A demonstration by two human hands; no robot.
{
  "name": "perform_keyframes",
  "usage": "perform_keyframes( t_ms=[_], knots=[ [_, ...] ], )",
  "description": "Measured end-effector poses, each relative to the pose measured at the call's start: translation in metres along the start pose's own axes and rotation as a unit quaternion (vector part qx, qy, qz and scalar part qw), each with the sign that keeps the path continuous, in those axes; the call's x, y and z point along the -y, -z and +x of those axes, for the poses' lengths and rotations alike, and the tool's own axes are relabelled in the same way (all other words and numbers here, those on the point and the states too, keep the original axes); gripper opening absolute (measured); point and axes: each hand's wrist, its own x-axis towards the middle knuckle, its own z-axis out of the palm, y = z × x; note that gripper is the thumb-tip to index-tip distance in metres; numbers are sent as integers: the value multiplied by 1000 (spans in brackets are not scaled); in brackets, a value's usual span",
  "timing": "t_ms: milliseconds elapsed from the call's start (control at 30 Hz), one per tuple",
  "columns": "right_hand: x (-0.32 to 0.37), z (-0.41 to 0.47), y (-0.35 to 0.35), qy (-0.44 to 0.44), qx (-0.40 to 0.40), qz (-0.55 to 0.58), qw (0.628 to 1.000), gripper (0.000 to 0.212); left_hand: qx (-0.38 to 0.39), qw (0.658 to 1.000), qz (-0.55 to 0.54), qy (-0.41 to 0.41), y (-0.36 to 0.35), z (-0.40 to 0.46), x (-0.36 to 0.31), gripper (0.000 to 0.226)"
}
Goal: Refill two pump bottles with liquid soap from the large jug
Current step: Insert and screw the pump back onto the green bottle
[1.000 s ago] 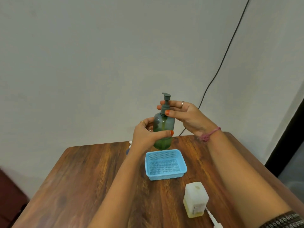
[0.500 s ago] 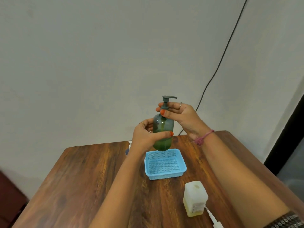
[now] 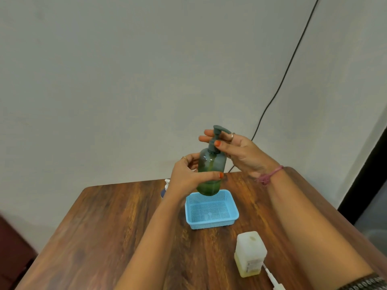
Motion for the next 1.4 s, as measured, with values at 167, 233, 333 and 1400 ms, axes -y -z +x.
perform_keyframes(
  t_ms=[167, 233, 333, 1400],
  knots=[
    [-4, 0, 0, 18, -11, -10, 1000, 26, 14, 1000, 14, 7, 0, -2, 0, 65],
    [-8, 0, -3, 29, -42, -3, 999, 22, 4, 1000, 14, 7, 0, -2, 0, 62],
    [-14, 0, -9, 40, -77, -5, 996, 19, -16, 1000, 25, 7, -2, -4, 0, 64],
    [-45, -12, -45, 52, -218, 58, 973, 57, -56, 997, 43, 37, -7, -15, 32, 72]
  ],
)
